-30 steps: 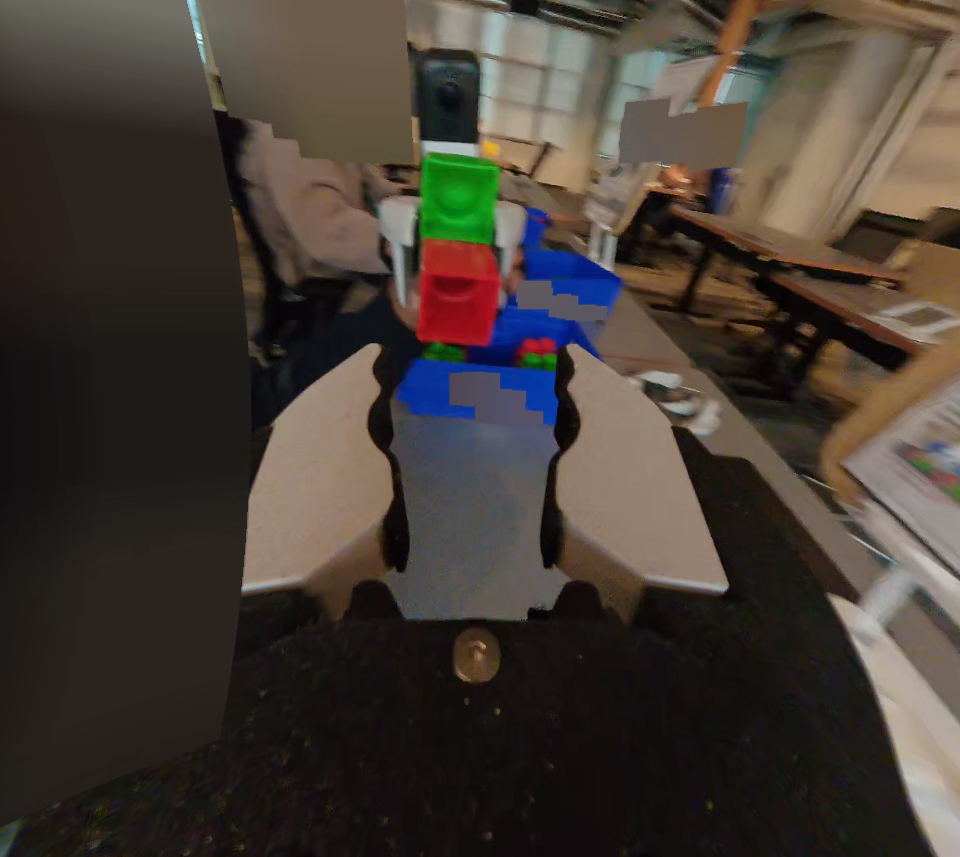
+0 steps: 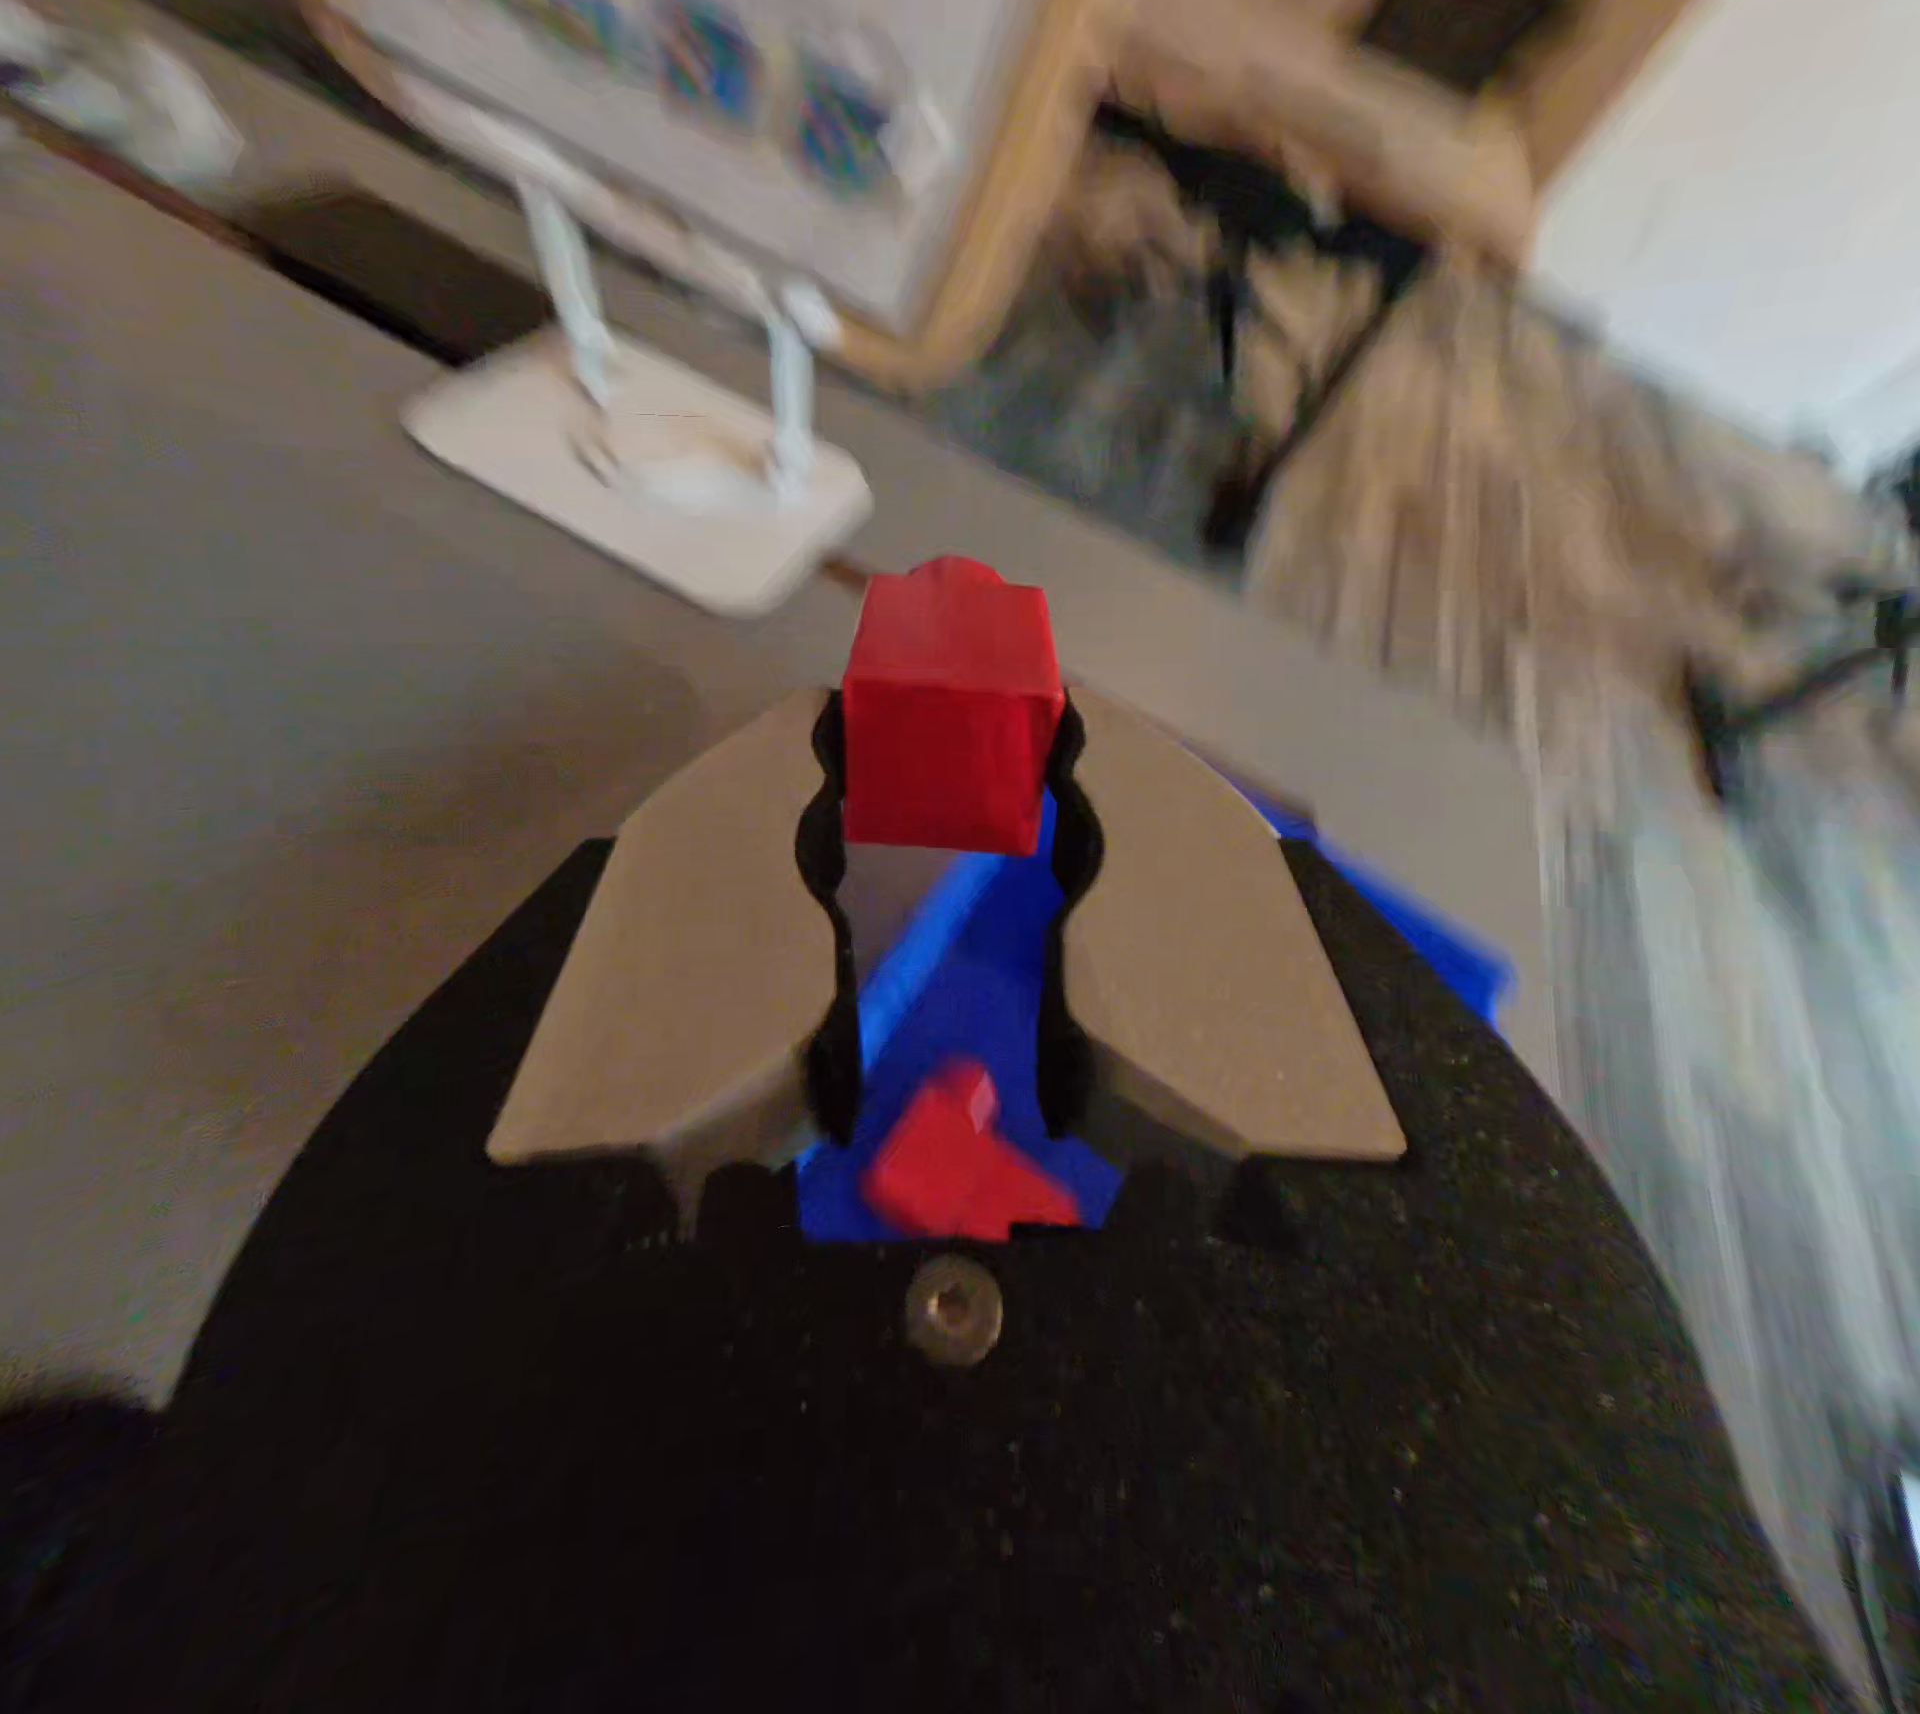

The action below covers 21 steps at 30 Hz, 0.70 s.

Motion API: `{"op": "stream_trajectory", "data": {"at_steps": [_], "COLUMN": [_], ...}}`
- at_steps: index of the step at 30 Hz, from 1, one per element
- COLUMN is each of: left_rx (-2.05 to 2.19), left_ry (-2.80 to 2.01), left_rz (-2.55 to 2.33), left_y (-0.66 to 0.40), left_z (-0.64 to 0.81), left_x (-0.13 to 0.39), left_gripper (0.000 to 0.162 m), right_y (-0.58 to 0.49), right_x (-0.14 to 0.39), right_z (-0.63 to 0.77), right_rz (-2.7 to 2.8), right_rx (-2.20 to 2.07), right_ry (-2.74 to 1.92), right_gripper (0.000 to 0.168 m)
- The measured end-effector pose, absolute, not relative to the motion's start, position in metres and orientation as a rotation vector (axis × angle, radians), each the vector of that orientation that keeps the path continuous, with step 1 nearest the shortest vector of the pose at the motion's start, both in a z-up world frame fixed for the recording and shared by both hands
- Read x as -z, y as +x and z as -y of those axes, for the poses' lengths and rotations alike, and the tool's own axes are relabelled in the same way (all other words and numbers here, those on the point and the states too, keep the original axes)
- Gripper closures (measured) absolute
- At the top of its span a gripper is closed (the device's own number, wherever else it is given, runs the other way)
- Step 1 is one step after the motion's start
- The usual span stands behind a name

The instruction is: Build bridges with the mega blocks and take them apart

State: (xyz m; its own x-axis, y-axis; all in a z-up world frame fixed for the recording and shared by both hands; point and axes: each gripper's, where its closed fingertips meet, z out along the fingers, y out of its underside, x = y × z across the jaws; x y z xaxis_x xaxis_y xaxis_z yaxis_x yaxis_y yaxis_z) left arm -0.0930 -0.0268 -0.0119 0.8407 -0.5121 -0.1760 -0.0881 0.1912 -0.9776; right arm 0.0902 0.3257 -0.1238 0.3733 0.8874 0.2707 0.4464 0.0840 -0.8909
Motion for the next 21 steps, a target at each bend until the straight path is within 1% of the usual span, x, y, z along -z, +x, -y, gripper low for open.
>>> {"op": "stream_trajectory", "data": {"at_steps": [5, 8, 16, 17, 19, 20, 21], "left_rx": [0.307, 0.317, 0.319, 0.311, 0.305, 0.307, 0.305], "left_ry": [-1.407, -1.425, -1.450, -1.454, -1.458, -1.457, -1.458], "left_rz": [-0.551, -0.555, -0.566, -0.568, -0.575, -0.577, -0.576], "left_y": [-0.089, -0.087, -0.085, -0.085, -0.085, -0.085, -0.085], "left_z": [0.017, 0.011, 0.008, 0.008, 0.009, 0.009, 0.010], "left_x": [0.021, 0.025, 0.030, 0.031, 0.032, 0.031, 0.031], "left_gripper": [0.127, 0.127, 0.127, 0.127, 0.127, 0.127, 0.127], "right_y": [0.163, 0.175, 0.168, 0.168, 0.169, 0.170, 0.170], "right_x": [0.248, 0.290, 0.320, 0.323, 0.326, 0.325, 0.323], "right_z": [-0.411, -0.424, -0.424, -0.423, -0.423, -0.423, -0.424], "right_rz": [1.050, 1.021, 1.097, 1.113, 1.123, 1.115, 1.103], "right_rx": [-0.256, -0.203, -0.148, -0.138, -0.123, -0.123, -0.123], "right_ry": [-2.129, -2.271, -2.350, -2.357, -2.372, -2.377, -2.371], "right_gripper": [0.131, 0.131, 0.130, 0.128, 0.108, 0.102, 0.100]}}
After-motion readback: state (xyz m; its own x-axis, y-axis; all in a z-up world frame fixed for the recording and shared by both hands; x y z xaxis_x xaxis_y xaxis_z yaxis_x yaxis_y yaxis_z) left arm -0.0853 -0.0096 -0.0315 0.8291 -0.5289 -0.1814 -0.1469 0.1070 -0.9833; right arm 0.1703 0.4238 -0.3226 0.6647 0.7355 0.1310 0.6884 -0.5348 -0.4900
